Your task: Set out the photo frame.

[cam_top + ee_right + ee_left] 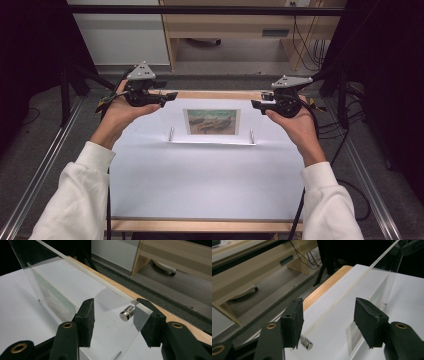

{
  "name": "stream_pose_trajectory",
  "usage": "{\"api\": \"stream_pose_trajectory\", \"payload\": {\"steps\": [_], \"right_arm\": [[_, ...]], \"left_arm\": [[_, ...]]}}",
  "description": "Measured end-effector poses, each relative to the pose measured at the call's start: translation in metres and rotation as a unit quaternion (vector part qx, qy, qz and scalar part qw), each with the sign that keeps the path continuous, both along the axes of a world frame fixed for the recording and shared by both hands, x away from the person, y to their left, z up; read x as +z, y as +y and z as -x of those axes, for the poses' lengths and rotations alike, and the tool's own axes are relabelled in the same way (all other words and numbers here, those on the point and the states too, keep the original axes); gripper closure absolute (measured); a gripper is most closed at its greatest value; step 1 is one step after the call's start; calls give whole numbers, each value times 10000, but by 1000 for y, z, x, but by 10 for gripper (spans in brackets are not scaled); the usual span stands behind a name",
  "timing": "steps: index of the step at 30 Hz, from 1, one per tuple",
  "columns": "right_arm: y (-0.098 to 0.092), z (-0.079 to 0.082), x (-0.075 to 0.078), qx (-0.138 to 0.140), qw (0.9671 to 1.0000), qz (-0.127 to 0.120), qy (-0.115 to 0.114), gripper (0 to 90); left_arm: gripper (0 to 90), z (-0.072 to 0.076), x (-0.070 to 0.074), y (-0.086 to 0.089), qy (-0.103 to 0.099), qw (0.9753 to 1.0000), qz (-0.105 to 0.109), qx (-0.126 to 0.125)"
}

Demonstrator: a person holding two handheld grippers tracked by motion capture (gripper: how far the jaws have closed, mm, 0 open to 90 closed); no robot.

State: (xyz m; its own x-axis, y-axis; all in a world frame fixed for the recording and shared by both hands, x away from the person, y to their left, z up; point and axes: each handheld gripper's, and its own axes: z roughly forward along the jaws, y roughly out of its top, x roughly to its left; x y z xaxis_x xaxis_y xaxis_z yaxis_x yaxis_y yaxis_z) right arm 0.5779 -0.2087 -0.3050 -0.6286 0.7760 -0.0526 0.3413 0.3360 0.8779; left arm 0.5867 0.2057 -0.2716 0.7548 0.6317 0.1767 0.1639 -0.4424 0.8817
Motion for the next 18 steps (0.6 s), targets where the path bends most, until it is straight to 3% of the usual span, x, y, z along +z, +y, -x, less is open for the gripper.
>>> {"api": "stream_pose_trajectory", "payload": {"steps": [7, 11, 18], "right_arm": [[0, -6, -1, -40, 10000, -59, 11, 501], [0, -8, -2, -66, 9999, -91, 3, 500], [0, -13, -3, -116, 9998, -133, 25, 498]], "left_arm": [[284, 22, -11, 11, -118, 9994, -22, 335], [237, 36, -18, 18, -132, 9989, 105, 440], [186, 46, -29, 30, -123, 9976, 23, 683]]}}
